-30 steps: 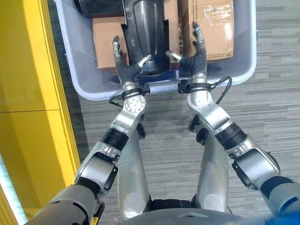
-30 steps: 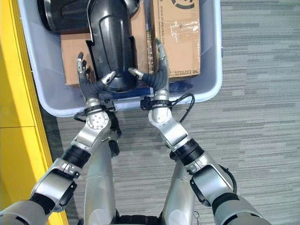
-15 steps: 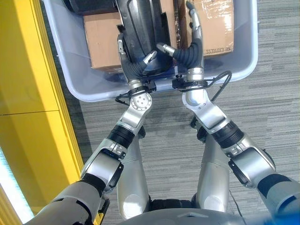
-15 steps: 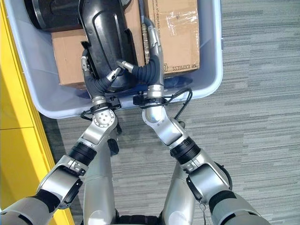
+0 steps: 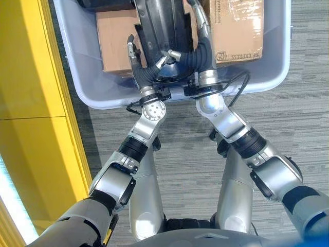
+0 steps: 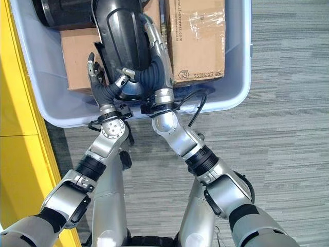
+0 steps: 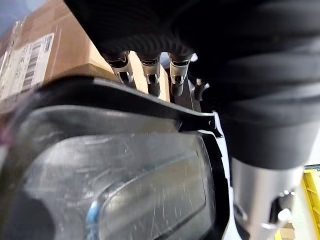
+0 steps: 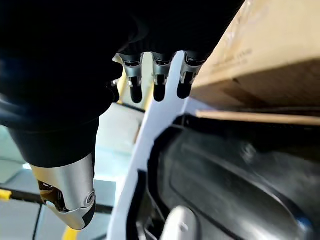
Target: Move parts from the plastic box to the shelf.
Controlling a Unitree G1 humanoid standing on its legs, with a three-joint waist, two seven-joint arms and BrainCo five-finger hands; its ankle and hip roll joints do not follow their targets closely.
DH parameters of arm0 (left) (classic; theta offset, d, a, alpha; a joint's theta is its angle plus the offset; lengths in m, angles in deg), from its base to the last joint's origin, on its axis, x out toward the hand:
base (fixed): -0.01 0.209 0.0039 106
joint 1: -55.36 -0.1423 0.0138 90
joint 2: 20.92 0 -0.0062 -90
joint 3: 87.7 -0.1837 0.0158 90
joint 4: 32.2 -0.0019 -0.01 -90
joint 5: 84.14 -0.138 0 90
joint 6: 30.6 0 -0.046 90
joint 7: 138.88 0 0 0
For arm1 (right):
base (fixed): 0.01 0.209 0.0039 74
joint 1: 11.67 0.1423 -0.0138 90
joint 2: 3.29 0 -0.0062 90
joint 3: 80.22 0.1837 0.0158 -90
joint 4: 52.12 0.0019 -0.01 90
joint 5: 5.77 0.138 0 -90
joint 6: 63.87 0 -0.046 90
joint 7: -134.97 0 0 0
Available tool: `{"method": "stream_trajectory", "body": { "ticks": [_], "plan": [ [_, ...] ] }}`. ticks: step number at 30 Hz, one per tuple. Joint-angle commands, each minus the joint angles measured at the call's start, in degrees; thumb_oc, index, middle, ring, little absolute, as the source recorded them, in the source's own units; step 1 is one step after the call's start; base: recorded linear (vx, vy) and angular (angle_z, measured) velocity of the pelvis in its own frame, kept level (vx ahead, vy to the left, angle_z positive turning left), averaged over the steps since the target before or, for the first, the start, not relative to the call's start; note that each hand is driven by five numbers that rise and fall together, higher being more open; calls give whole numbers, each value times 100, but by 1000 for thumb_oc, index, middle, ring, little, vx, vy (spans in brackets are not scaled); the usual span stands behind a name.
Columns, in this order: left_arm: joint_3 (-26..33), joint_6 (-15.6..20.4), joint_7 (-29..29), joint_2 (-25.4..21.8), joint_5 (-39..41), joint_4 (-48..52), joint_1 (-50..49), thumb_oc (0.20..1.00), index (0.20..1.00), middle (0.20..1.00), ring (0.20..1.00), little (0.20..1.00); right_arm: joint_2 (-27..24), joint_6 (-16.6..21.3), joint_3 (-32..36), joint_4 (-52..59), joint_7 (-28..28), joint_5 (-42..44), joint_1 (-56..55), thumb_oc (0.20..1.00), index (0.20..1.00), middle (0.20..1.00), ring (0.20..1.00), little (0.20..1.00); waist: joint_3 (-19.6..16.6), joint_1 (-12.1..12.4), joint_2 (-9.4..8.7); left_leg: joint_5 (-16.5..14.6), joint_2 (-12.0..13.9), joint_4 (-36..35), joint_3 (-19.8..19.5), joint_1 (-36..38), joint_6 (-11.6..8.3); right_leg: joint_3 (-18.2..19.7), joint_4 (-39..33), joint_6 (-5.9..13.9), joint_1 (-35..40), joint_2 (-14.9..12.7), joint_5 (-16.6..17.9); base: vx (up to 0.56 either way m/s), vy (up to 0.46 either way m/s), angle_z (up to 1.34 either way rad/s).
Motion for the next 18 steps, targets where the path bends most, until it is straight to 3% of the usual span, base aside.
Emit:
{"method": "stream_trajectory", "body": {
  "ticks": [1,7,12,15,18],
  "plan": [
    [-138,119,12,-4,14,129,13,1000,1000,1000,1000,1000,-4,300,12,-128,10,792,216,1000,1000,1000,1000,1000,-169,97,198,-483,-311,-91,192,72,-110,167,287,241,-168,371,-122,1,-31,3],
    [-194,50,43,-95,-51,-83,89,1000,1000,1000,1000,1000,123,665,25,-441,-67,1685,147,1000,1000,1000,1000,1000,-169,120,177,-465,-306,-79,150,-23,-115,124,320,240,-239,367,-103,3,-26,2],
    [-168,147,60,-99,-89,-311,123,1000,1000,1000,1000,1000,103,837,74,-619,-596,1158,152,1000,1000,1000,1000,1000,-169,114,154,-455,-272,-84,162,-94,-107,99,301,246,-287,365,-80,0,-8,4],
    [-204,197,62,-36,-114,-345,167,1000,1000,1000,1000,1000,14,745,136,-742,-782,443,283,1000,1000,1000,1000,1000,-169,111,201,-458,-285,-71,161,-178,-107,117,320,242,-373,358,-95,2,10,0],
    [-232,185,64,-9,-122,-280,127,1000,1000,1000,1000,1000,21,491,91,-650,-659,592,289,1000,1000,1000,1000,1000,-169,117,219,-462,-289,-54,172,-196,-110,111,334,243,-392,346,-100,0,0,0]
  ]
}}
